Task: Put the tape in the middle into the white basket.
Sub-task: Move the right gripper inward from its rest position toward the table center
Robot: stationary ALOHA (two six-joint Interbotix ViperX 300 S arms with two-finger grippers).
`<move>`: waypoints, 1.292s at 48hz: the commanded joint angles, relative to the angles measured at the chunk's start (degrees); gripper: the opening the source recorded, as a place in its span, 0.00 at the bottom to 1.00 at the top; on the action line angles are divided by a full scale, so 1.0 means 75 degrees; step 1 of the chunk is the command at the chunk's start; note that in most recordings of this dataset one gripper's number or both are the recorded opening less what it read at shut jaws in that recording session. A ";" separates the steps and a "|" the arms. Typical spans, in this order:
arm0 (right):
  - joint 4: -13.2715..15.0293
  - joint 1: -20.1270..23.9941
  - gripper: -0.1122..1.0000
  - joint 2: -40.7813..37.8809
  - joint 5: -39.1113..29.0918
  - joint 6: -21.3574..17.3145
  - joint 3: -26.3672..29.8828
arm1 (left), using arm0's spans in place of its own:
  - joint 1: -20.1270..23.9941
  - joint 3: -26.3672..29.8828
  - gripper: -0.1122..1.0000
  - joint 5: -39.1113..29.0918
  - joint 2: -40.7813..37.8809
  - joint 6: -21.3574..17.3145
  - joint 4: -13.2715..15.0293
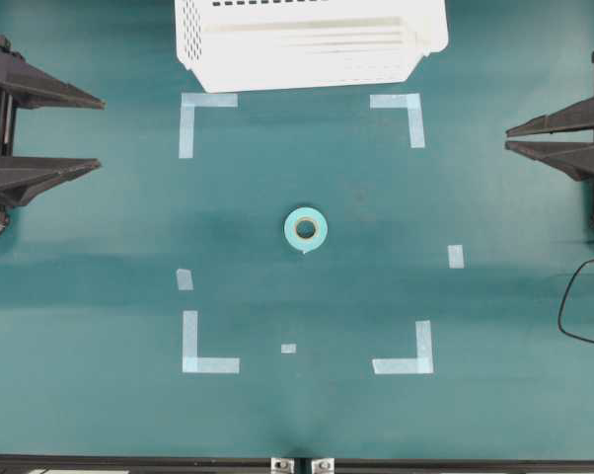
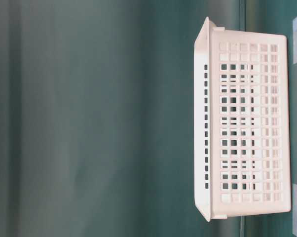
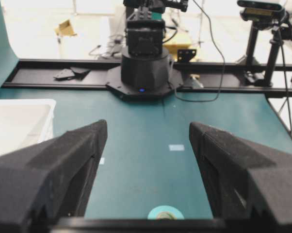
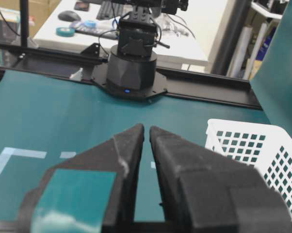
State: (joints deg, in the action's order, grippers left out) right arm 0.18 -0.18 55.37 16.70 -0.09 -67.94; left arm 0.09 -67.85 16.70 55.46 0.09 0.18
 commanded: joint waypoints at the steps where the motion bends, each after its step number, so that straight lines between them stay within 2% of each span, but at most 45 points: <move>1: -0.0012 -0.0012 0.32 -0.0047 0.0047 -0.0012 0.0035 | -0.0047 -0.0059 0.32 0.0035 0.0047 -0.0070 0.0164; 3: 0.0000 -0.0012 0.29 -0.0035 0.0070 -0.0023 -0.0047 | -0.0047 -0.0105 0.29 0.0035 0.0082 -0.0059 0.0176; 6: 0.0000 -0.0023 0.17 0.0023 0.0105 -0.0023 -0.0152 | -0.0047 -0.0152 0.18 0.0035 0.0141 -0.0012 0.0176; 8: -0.0012 -0.0023 0.13 0.0082 0.0141 -0.0023 -0.0176 | -0.0047 -0.0176 0.12 0.0023 0.0164 0.0012 0.0188; 13: -0.0012 -0.0023 0.10 0.0176 0.0141 -0.0023 -0.0258 | -0.0047 -0.0234 0.03 0.0023 0.0199 0.0000 0.0188; 24: 0.0000 -0.0023 0.10 0.0070 0.0223 -0.0199 -0.0305 | -0.0047 -0.0410 0.00 -0.0141 0.0352 -0.0012 0.0188; 33: 0.0000 -0.0035 0.11 -0.0223 0.0246 -0.0586 -0.0316 | -0.0047 -0.0586 0.00 -0.0199 0.0680 -0.0012 0.0188; 39: 0.0000 -0.0035 0.30 -0.0422 0.0352 -0.0680 -0.0316 | -0.0047 -0.0809 0.00 -0.0223 0.0984 -0.0023 0.0188; 48: 0.0000 -0.0035 0.79 -0.0680 0.0738 -0.0680 -0.0316 | -0.0047 -0.1078 0.00 -0.0492 0.1383 -0.0035 0.0188; 52: 0.0000 -0.0023 0.95 -0.0809 0.0855 -0.0680 -0.0316 | -0.0047 -0.1113 0.00 -0.0773 0.1535 -0.0023 0.0188; 55: 0.0000 -0.0035 0.99 -0.0914 0.0926 -0.0691 -0.0316 | -0.0047 -0.1125 0.00 -0.1113 0.1641 -0.0023 0.0188; 62: 0.0000 -0.0035 0.99 -0.1125 0.1113 -0.0703 -0.0305 | -0.0047 -0.1160 0.00 -0.1852 0.1934 0.0000 0.0188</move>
State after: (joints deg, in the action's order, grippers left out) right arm 0.18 -0.35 47.81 23.73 -5.19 -70.93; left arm -0.18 -76.99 5.01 69.35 -0.09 1.49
